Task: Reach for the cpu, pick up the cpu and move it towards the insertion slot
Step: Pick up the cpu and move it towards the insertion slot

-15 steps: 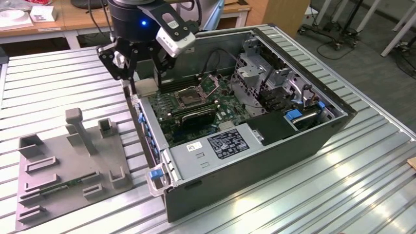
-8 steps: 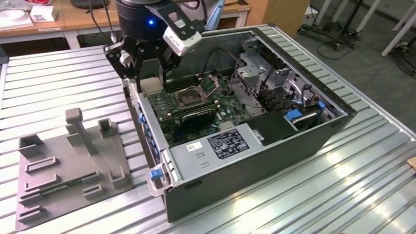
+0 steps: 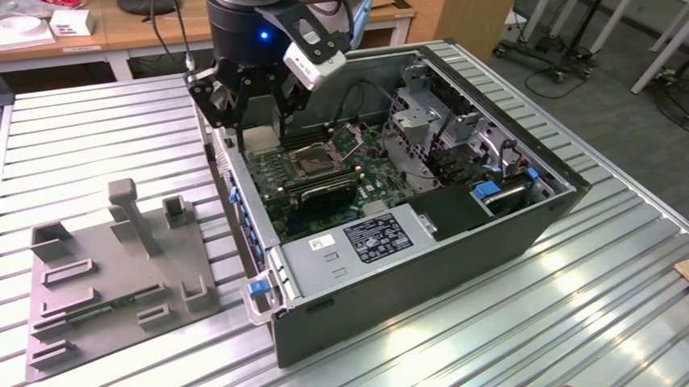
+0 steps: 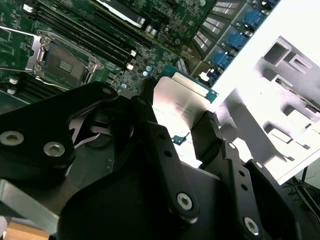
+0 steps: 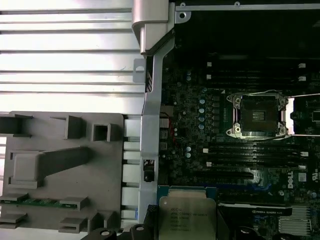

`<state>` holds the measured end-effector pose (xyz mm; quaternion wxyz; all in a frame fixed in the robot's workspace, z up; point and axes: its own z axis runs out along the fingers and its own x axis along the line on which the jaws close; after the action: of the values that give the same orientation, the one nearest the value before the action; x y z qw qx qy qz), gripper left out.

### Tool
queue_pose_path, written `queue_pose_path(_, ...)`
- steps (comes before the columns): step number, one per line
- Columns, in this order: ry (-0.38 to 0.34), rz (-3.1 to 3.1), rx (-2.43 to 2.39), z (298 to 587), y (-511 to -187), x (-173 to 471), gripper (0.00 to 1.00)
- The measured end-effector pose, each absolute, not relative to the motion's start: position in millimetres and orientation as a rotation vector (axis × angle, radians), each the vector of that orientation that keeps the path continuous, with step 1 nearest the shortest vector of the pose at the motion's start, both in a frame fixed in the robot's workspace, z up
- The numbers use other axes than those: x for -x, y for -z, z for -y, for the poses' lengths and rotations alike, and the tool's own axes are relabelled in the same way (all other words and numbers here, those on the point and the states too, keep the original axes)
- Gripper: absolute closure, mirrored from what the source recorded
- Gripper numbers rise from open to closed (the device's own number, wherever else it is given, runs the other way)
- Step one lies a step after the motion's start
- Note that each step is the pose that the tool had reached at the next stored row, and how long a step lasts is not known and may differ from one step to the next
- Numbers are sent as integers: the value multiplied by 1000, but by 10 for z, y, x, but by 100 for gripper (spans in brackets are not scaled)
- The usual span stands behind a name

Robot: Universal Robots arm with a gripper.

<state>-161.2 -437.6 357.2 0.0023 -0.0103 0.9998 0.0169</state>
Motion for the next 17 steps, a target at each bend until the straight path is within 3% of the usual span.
queue_pose_path(17, -53, -3136, 32, 4376, -3571, 1342, 46)
